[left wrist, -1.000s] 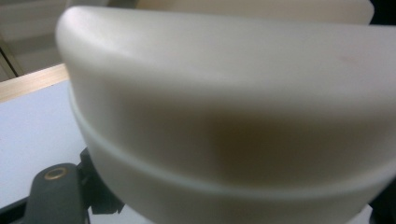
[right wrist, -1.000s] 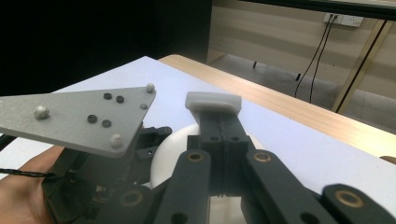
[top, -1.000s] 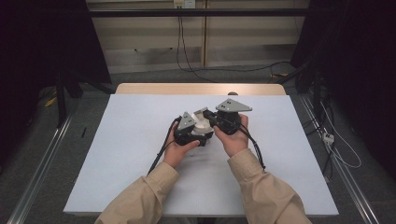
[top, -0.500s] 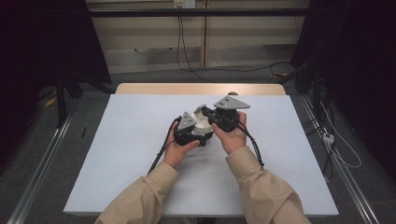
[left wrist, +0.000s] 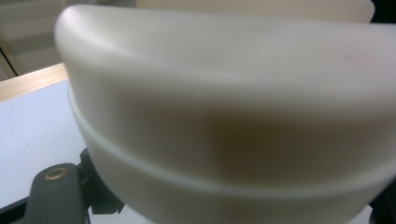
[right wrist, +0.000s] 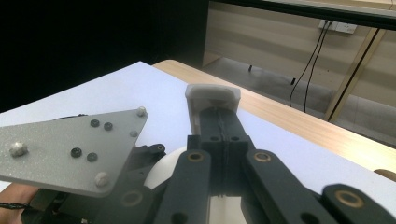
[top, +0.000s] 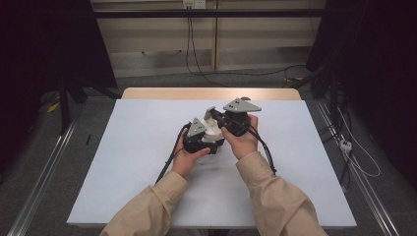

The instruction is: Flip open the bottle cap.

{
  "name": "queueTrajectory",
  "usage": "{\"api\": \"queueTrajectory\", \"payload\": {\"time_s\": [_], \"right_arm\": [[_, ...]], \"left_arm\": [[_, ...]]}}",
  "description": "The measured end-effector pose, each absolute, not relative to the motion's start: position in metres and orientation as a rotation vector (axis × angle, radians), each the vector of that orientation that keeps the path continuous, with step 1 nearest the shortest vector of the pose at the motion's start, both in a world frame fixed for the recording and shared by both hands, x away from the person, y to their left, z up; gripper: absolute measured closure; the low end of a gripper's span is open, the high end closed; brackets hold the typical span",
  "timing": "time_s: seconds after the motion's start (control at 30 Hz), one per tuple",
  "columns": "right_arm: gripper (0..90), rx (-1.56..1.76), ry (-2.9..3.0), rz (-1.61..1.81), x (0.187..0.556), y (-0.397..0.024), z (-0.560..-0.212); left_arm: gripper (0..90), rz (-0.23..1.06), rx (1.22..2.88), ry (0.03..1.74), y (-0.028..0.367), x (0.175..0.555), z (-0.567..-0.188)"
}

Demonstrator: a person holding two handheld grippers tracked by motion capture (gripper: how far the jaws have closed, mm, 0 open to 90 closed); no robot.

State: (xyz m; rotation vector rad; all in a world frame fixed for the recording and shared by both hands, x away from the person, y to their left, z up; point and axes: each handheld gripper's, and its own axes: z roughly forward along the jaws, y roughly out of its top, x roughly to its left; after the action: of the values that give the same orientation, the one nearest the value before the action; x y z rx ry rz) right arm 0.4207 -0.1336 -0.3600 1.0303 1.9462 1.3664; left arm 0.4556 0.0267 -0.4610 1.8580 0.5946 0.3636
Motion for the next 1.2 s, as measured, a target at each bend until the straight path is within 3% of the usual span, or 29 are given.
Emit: {"api": "queueTrajectory", "payload": {"time_s": [1.2], "right_arm": [[90.0, 1.012, 1.959, 1.358, 0.432, -0.128, -0.359]], "left_arm": [[18.6, 0.371, 1.863, 0.591, 0.027, 0.456, -0.461]]}}
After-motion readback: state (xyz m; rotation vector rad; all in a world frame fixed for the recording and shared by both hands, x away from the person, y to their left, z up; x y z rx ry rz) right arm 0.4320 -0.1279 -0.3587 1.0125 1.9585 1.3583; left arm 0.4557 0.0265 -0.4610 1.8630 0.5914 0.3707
